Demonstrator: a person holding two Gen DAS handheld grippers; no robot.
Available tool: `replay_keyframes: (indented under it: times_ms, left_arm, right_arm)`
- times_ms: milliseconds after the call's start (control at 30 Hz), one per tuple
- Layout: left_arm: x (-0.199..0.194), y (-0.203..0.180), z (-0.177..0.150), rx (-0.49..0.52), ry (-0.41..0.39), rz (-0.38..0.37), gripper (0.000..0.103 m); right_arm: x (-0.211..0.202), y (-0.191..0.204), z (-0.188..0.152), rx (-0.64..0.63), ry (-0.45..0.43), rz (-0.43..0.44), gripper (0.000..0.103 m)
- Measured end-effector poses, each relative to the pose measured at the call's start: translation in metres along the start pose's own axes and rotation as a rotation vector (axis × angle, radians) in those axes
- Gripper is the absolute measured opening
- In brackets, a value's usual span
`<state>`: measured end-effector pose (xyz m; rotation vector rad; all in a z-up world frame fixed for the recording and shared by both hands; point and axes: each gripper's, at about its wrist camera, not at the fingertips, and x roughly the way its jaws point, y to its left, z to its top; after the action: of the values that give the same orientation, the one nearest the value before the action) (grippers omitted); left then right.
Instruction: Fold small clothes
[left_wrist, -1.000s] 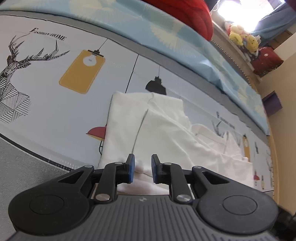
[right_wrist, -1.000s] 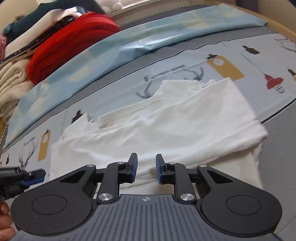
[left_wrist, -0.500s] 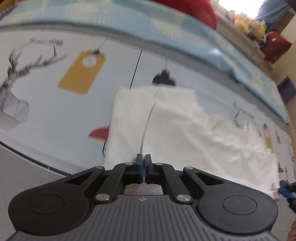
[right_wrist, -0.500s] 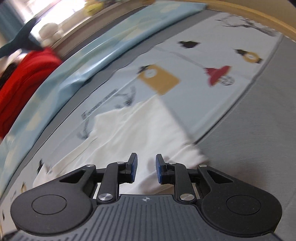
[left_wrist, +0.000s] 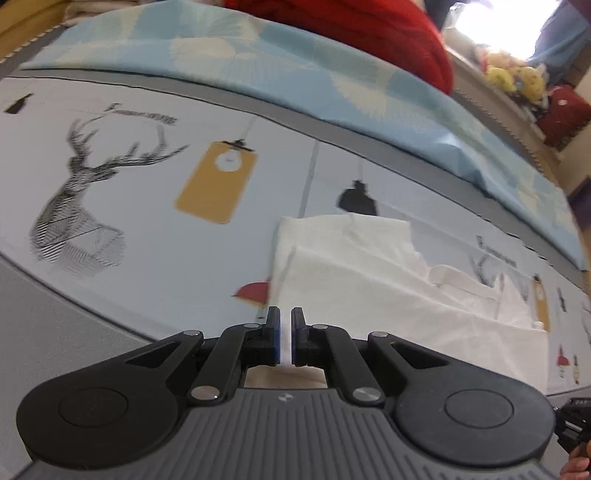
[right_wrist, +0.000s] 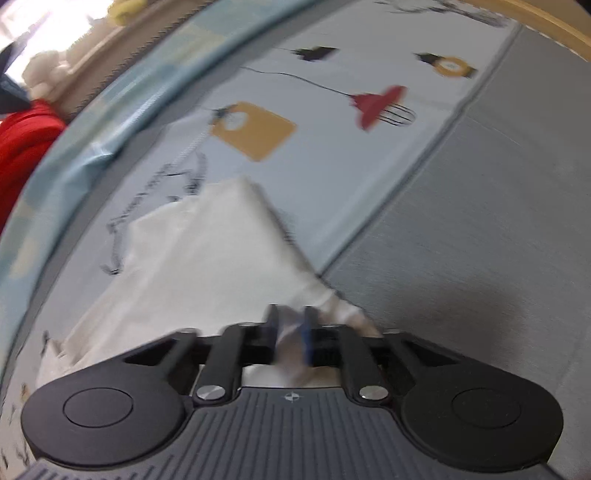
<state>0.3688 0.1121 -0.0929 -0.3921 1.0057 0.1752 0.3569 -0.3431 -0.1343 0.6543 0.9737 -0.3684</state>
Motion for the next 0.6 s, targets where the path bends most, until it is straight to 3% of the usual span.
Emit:
replay_keyframes:
  times_ms: [33,133,200,333,433,500,600]
  left_arm:
    - [0.003,0.0,0.0,0.002,0.013,-0.018,0.003]
    - [0.019,0.001,-0.006,-0.017,0.085,-0.066,0.003]
    - [0.034,0.004,-0.013,-0.016,0.163,-0.039,0.005]
    - [0.033,0.007,-0.012,-0.039,0.166,-0.051,0.005]
    - [0.022,0.003,-0.007,-0.017,0.121,-0.065,0.008]
    - [0.03,0.002,-0.012,0.005,0.173,-0.035,0.008]
    - [0.031,0.007,-0.019,-0.018,0.208,-0.038,0.008]
  right_arm:
    - [-0.001,-0.002,0.001,0.016,-0.003,-0.007,0.0]
    - [-0.019,0.0,-0.001,0.044,-0.079,-0.04,0.014]
    - [-0.023,0.007,-0.001,0.004,-0.107,0.016,0.019]
    - [0.002,-0.005,-0.002,0.053,0.005,-0.016,0.021]
    - [-0.003,-0.004,0.001,0.069,-0.024,0.011,0.025]
    - [-0.004,-0.001,0.003,0.036,-0.031,0.028,0.033]
    - [0.01,-0.013,0.006,0.081,0.038,-0.004,0.031]
